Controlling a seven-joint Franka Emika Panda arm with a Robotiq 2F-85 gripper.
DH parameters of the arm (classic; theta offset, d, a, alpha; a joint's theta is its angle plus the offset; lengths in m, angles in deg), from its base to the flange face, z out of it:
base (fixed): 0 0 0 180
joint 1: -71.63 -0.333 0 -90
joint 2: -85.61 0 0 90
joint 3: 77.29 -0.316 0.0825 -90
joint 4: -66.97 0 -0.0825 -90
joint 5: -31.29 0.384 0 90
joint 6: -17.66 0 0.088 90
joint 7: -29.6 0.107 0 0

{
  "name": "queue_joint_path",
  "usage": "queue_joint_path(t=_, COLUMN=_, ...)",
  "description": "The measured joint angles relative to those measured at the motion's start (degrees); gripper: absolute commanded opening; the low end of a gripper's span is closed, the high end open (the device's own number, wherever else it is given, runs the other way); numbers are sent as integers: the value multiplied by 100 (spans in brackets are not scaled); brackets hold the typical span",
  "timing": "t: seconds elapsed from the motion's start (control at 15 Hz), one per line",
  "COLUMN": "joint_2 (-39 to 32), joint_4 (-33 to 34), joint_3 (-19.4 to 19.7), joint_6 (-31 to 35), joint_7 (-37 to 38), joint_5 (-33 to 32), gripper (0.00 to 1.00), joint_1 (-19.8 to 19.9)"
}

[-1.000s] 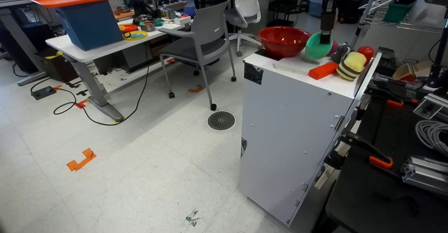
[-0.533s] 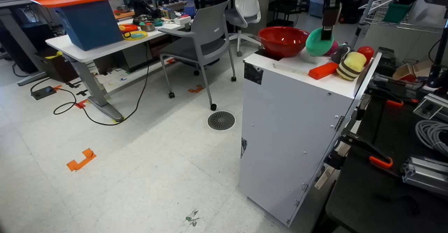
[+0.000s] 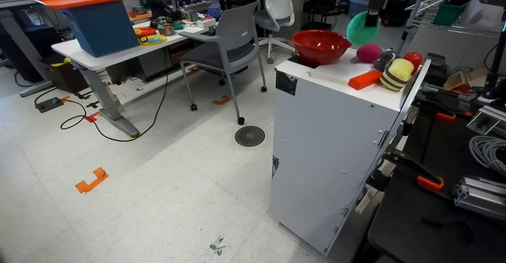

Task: Put the green plush toy in the red bowl

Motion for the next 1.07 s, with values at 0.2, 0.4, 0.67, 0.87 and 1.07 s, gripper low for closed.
queue_joint_path(t=0.2, joint_2=235, joint_4=-20, joint_3=54, joint_6=1, joint_7=179, joint_5=-224, gripper=3, joint_1=79)
queue_joint_path(t=0.4, joint_2=375, joint_4=5, joint_3=152, joint_6=1, joint_7=294, joint_5=-374, gripper=3, joint_1=241)
queue_joint_path(t=0.67, joint_2=365, joint_4=144, joint_3=229, joint_6=1, joint_7=296, joint_5=-452, gripper=3, joint_1=412)
queue_joint_path(t=0.87, joint_2=298, joint_4=250, joint_3=229, joint_6=1, joint_7=302, joint_5=-514, gripper=3, joint_1=427)
queue_joint_path(t=1.07, joint_2=166, joint_4=439, joint_3=228, joint_6=1, joint_7=302, joint_5=-524, gripper=3, joint_1=423)
